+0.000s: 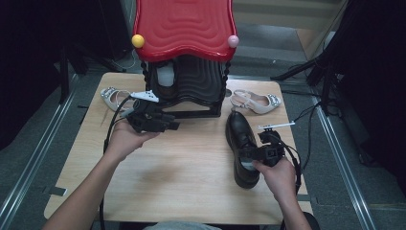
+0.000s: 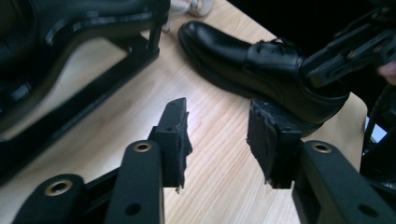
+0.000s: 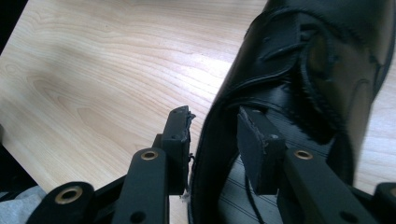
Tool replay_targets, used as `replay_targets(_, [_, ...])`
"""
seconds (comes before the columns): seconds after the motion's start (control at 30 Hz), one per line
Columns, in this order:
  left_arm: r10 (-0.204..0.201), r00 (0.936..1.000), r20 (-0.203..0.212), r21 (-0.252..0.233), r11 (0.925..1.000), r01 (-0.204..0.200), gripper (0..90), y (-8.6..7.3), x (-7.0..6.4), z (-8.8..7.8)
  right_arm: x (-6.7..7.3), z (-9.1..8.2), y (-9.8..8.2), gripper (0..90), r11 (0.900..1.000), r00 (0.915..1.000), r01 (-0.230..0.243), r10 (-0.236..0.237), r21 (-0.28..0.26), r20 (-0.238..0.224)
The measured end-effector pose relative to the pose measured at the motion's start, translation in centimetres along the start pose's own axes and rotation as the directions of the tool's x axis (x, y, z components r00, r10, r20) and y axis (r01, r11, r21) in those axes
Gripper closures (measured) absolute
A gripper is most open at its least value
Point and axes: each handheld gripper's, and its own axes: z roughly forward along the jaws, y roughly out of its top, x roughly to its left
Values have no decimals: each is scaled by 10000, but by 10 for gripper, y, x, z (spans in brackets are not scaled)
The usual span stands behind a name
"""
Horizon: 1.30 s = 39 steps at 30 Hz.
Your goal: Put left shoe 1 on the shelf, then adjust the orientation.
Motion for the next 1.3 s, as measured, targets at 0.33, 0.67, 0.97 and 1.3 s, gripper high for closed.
replay_targets(0.33, [412,9988,-259,-167,9990,-416,757,32,4,-19,3,25,3,632,9977,9988,-208,179,639,456])
replay_targets(0.67, [503,9977,-452,-546,9971,-528,779,64,8,-39,3,45,10,660,9926,9937,-611,506,1053,1004])
replay_targets(0.97, [807,9920,-967,-932,9916,-897,800,101,8,-62,6,52,12,704,9841,9872,-827,594,1571,1477])
replay_targets(1.3, [918,9858,-1403,-957,9898,-1058,855,139,12,-72,2,51,12,791,9818,9874,-929,694,1657,1423])
